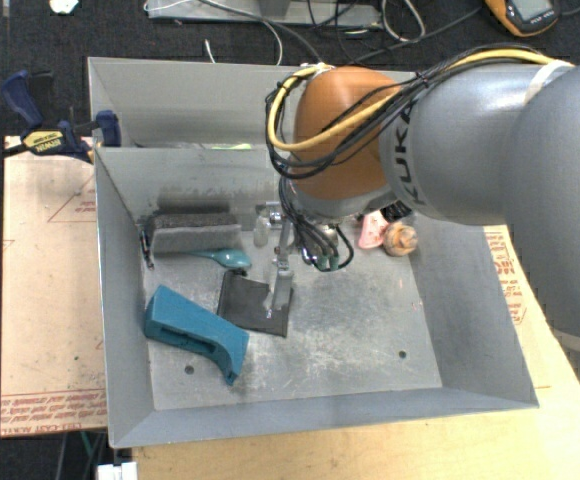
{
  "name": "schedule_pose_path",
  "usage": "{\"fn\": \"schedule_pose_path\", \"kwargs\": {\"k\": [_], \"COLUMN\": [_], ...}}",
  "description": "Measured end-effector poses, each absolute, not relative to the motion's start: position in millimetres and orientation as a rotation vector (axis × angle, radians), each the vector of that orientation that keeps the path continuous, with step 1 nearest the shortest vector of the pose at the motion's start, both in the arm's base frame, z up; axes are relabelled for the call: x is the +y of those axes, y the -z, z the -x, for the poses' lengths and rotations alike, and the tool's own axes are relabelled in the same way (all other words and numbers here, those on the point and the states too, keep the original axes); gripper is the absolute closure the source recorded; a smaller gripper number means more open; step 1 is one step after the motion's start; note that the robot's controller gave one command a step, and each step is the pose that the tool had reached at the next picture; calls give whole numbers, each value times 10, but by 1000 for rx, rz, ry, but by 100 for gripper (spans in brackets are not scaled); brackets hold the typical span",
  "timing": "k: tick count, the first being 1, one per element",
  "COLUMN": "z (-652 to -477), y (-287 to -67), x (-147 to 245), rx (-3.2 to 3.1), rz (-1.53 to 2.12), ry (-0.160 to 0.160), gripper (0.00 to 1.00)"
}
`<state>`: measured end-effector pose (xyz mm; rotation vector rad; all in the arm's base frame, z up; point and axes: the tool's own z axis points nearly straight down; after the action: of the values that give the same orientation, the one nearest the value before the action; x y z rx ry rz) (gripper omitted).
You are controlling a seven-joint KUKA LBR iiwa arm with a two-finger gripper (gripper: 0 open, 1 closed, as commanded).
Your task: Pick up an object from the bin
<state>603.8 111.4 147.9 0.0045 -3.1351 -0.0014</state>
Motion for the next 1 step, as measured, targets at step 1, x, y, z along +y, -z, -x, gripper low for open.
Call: {"fn": "schedule_pose_path", "kwargs": {"k": [1], "z": [-6058], "y": [-1524], "x": [1110], "rx": [-3143], "rz": [-1], "ry": [3], "gripper": [0]}}
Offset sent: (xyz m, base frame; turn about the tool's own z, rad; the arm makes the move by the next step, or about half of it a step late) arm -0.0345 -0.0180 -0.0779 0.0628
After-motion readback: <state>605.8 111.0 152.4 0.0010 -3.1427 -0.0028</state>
